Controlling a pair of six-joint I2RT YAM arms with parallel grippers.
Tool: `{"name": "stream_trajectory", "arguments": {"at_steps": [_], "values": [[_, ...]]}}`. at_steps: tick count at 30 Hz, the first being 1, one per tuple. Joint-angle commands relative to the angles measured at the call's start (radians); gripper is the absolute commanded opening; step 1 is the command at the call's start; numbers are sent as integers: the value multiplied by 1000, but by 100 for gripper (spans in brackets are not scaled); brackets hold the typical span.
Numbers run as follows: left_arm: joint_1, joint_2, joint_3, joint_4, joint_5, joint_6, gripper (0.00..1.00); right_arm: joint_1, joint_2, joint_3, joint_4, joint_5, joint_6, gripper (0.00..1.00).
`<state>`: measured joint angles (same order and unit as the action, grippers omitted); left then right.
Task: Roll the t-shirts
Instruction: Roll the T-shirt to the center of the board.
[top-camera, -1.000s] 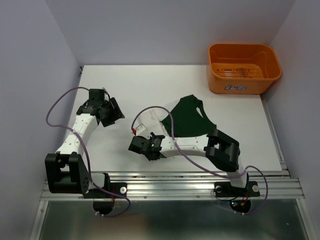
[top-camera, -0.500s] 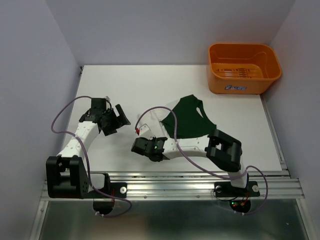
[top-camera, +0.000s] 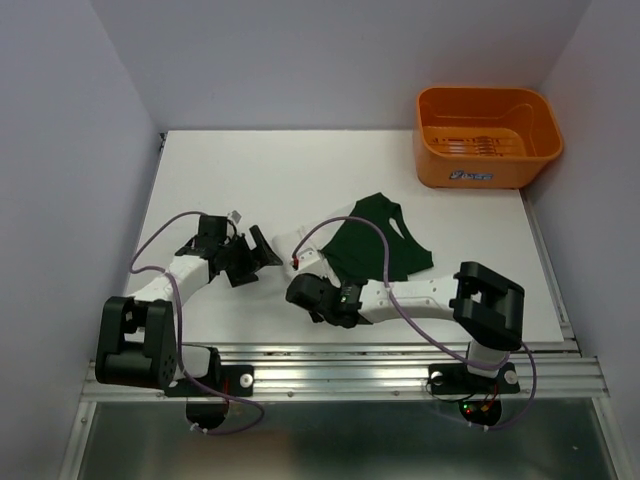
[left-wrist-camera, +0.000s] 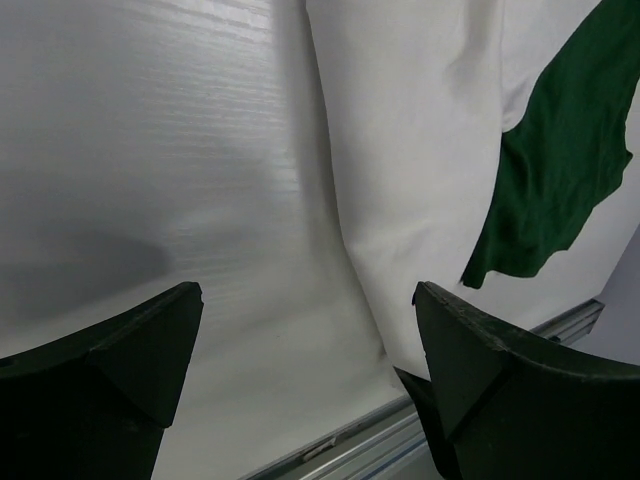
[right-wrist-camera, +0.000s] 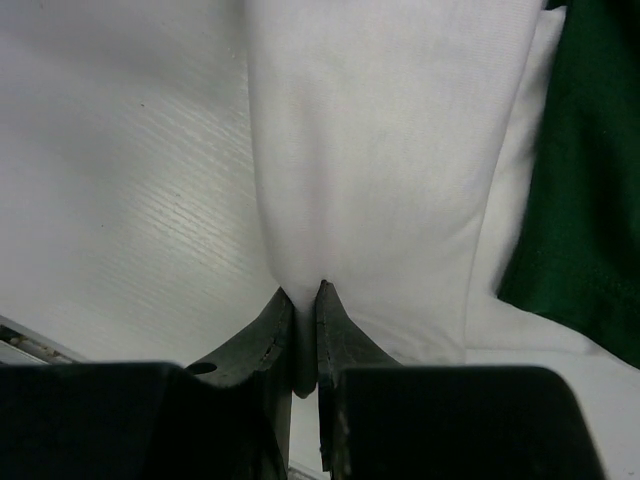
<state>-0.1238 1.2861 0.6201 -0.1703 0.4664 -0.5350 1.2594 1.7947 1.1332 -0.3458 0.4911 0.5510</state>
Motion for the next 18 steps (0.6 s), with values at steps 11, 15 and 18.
{"name": "stream_trajectory", "arguments": {"at_steps": [11, 15, 18], "values": [[-45, 110, -37, 282, 115, -118, 98, -29, -169, -113, 177, -36, 53, 1], [-48, 180, -33, 353, 156, -160, 97, -38, -190, -130, 188, -40, 55, 1], [-51, 232, -19, 393, 172, -184, 96, -38, -195, -135, 186, -39, 55, 1]]}}
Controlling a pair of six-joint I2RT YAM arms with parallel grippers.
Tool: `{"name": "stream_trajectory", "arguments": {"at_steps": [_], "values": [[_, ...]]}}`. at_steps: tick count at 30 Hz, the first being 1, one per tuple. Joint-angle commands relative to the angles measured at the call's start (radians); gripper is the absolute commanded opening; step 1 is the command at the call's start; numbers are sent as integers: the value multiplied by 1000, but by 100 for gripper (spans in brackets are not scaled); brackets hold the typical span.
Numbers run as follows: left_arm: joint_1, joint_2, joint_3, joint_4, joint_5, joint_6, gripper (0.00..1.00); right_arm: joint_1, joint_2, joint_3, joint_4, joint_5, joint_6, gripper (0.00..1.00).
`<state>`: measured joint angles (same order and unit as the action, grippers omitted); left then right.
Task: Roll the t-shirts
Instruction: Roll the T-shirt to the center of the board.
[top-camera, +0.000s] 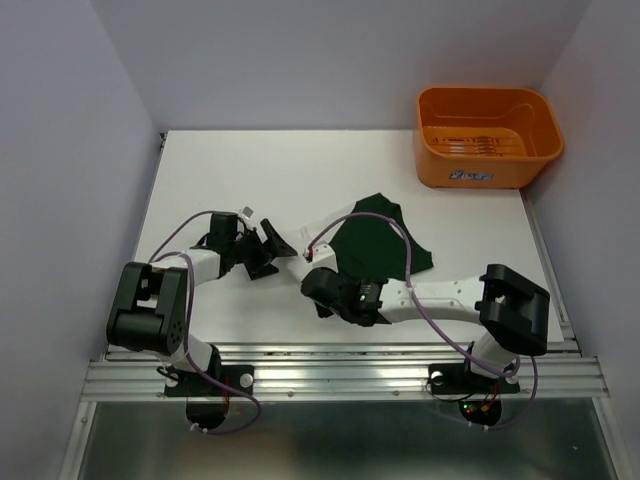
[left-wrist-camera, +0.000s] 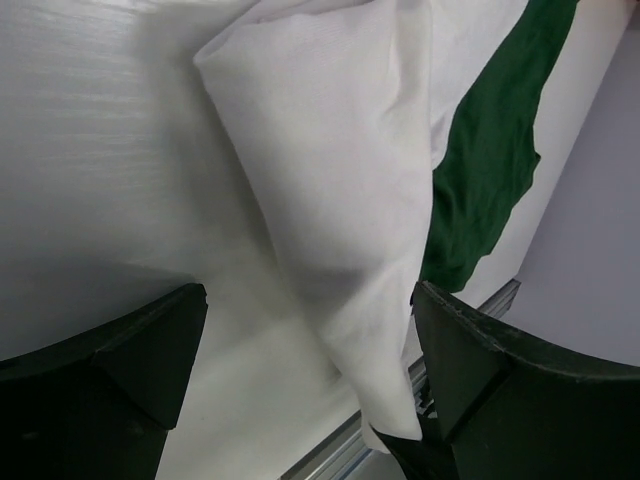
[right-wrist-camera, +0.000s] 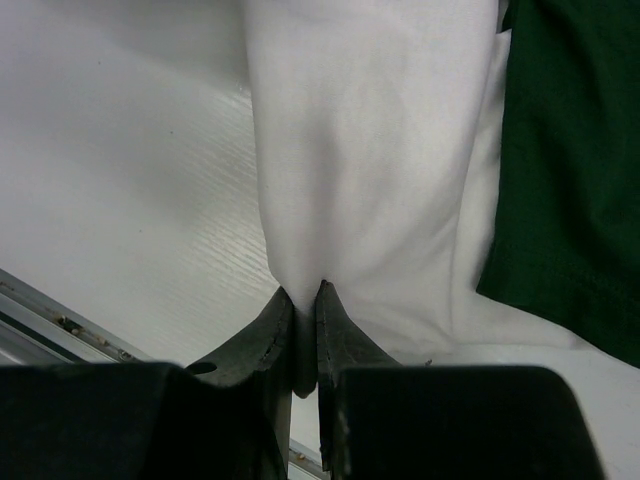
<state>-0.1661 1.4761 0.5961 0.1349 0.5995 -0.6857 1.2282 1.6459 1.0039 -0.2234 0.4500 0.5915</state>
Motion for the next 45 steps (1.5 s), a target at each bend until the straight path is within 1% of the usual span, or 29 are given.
{"name": "stream_trajectory", "arguments": {"at_steps": [1, 4, 7, 10, 11, 12, 13, 14, 15, 16, 17, 18, 19, 21, 25, 29, 38, 42, 45], "values": [[-10, 53, 8, 98, 39, -40, 96, -7, -46, -5, 65, 3, 14, 1], [-23, 93, 37, 117, 33, -52, 93, -16, -43, -10, 64, -8, 14, 1], [-38, 128, 73, 117, 10, -58, 85, -16, -29, -11, 64, -22, 8, 1], [-49, 151, 103, 106, -1, -61, 70, -16, -5, -7, 49, -30, 2, 1], [-50, 153, 110, 86, -6, -61, 55, -16, 6, -1, 35, -28, 8, 1], [-55, 150, 123, 71, -9, -60, 47, -16, 31, 22, -5, -16, 8, 1], [-58, 144, 131, 52, -13, -61, 37, -16, 40, 30, -19, -13, 13, 2], [-61, 138, 140, 5, -21, -61, 25, -16, 46, 33, -25, -10, 14, 6], [-64, 129, 158, -18, -39, -63, 1, -16, 48, 36, -33, -7, 14, 18], [-65, 112, 169, -44, -50, -63, 0, -16, 51, 45, -46, 1, 14, 28], [-72, 104, 194, -102, -81, -69, 0, -16, 52, 51, -56, 6, 14, 52], [-76, 80, 203, -125, -95, -74, 0, -16, 52, 58, -77, 19, 14, 61], [-82, 67, 212, -171, -112, -81, 0, -16, 54, 74, -89, 27, 13, 67], [-104, 35, 237, -204, -157, -113, 0, -16, 54, 90, -114, 45, -1, 76], [-127, 21, 266, -256, -187, -147, 0, -7, 49, 127, -151, 84, -24, 79], [-133, 29, 280, -294, -214, -167, 0, 34, 69, 174, -186, 139, -59, 79], [-139, 29, 298, -328, -237, -179, 0, 96, 230, 298, -281, 292, -68, 80], [-139, 27, 301, -331, -236, -176, 0, 116, 293, 328, -304, 355, -62, 85], [-139, 26, 298, -331, -237, -179, 0, 125, 348, 349, -338, 429, -36, 85]]}}
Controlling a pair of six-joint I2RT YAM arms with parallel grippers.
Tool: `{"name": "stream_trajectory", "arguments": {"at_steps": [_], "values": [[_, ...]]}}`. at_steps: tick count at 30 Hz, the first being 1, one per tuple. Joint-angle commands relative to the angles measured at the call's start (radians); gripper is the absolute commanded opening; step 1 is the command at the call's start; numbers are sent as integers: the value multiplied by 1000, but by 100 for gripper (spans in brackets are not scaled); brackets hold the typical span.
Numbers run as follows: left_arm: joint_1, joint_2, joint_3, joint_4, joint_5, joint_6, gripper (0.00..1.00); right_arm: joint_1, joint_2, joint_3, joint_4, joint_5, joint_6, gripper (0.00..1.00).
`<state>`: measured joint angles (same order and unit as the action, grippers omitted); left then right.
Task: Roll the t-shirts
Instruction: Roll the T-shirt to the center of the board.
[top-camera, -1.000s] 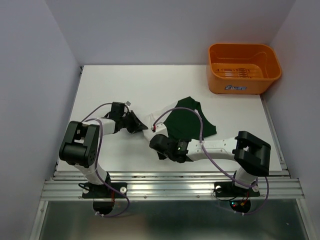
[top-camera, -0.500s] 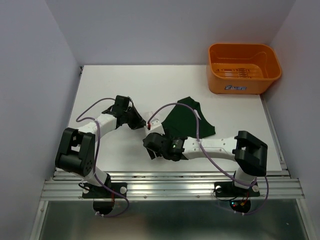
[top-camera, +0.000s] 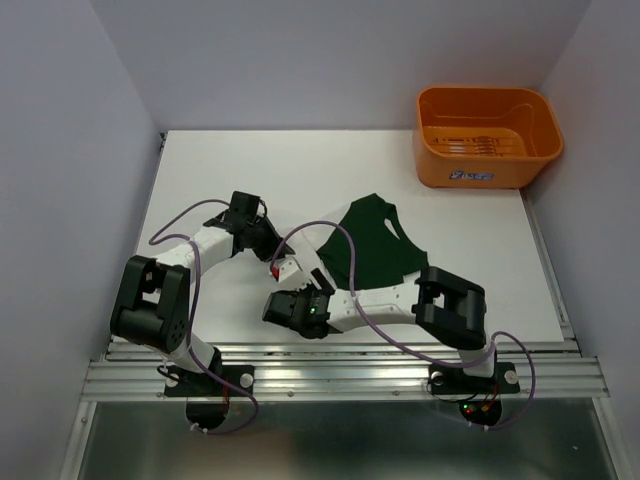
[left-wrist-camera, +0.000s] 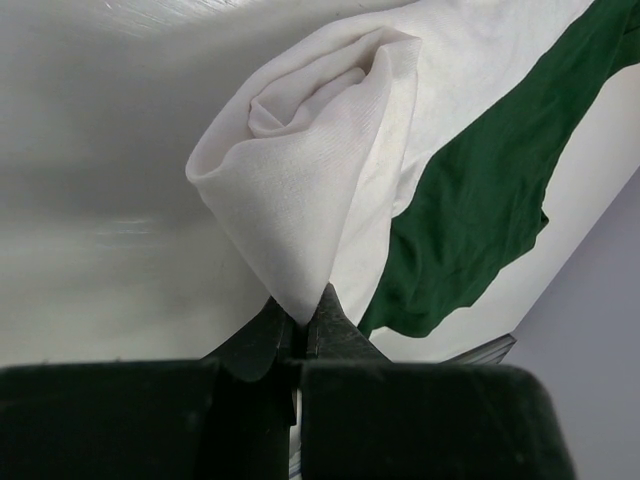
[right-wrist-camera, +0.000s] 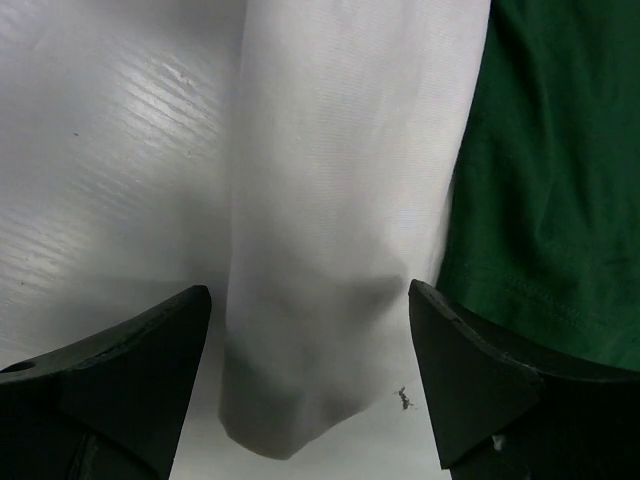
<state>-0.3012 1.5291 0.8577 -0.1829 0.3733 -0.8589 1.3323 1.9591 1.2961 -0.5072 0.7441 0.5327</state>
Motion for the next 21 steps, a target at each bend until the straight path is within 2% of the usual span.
{"name": "stream_trajectory", "arguments": {"at_steps": [1, 5, 17, 20, 21], "values": [[-4, -27, 38, -13, -10, -6, 0, 21, 46, 60, -72, 150, 33, 85], [-4, -26, 37, -13, -10, -6, 0, 21, 73, 69, -111, 205, 104, 82], [-4, -34, 14, -4, -10, -9, 0, 30, 122, 94, -169, 317, 207, 51], [-4, -35, 9, -3, -10, -11, 0, 30, 153, 121, -206, 347, 216, 53], [-4, -34, 7, -3, -10, -11, 0, 30, 161, 127, -214, 353, 216, 61]]}}
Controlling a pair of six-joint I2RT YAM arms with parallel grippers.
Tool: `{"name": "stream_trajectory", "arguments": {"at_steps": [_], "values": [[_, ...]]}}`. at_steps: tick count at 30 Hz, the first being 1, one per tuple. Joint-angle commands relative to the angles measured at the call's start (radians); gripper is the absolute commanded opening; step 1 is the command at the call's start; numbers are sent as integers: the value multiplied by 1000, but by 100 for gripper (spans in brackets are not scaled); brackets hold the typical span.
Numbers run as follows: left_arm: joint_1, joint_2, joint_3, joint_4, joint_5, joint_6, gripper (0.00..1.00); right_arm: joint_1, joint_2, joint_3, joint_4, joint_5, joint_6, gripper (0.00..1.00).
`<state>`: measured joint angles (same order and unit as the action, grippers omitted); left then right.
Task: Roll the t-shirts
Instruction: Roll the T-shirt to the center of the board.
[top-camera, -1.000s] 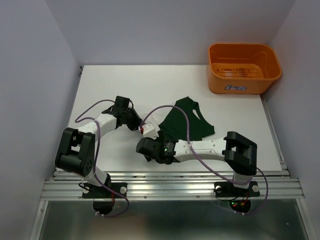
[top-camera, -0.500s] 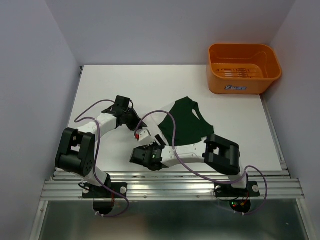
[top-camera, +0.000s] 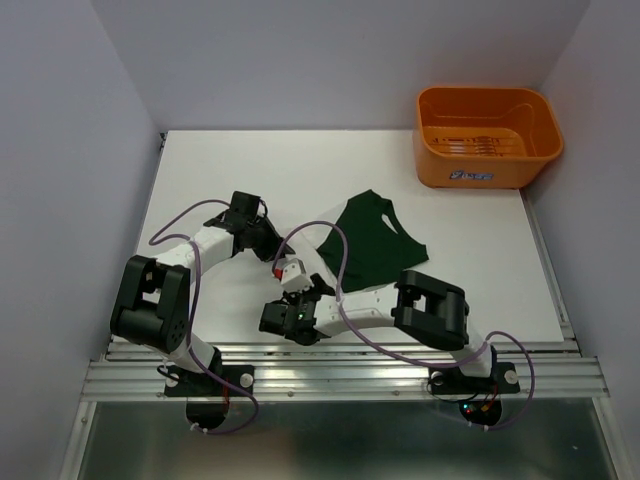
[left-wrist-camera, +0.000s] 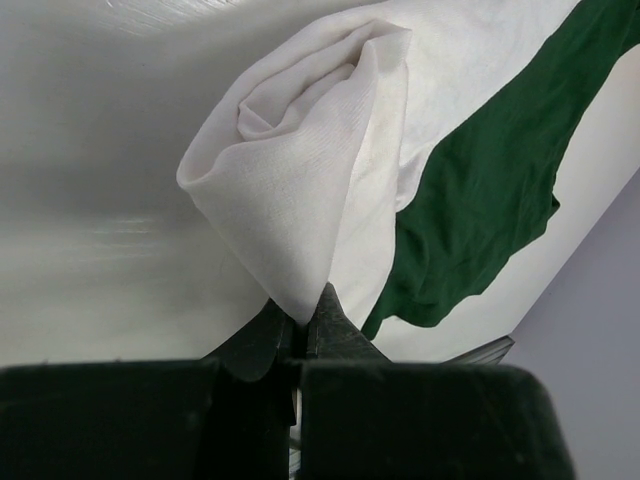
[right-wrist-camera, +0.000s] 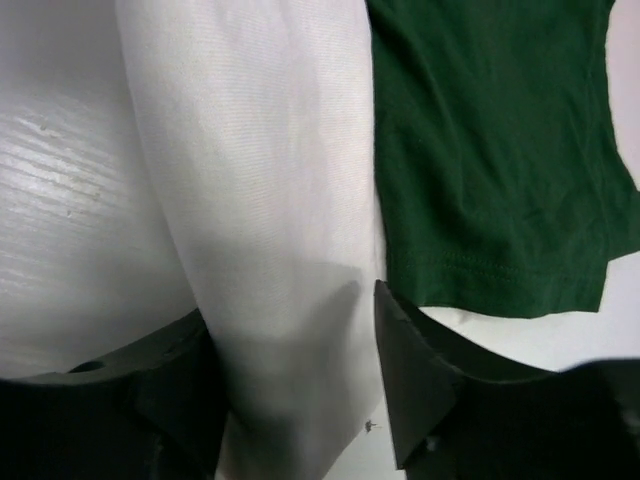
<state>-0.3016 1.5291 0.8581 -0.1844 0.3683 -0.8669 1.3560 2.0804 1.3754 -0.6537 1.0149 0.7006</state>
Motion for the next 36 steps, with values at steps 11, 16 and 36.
{"name": "stream_trajectory", "arguments": {"at_steps": [11, 16, 36], "values": [[-4, -30, 13, -1, -8, -4, 0, 6, 60, 74, -115, 91, 88, 86], [-4, -32, 15, -3, -6, 2, 0, 6, 64, 57, -109, 108, 117, 60], [30, -50, 6, 0, -8, 75, 42, -3, -17, 15, -15, -21, 37, 1]]}}
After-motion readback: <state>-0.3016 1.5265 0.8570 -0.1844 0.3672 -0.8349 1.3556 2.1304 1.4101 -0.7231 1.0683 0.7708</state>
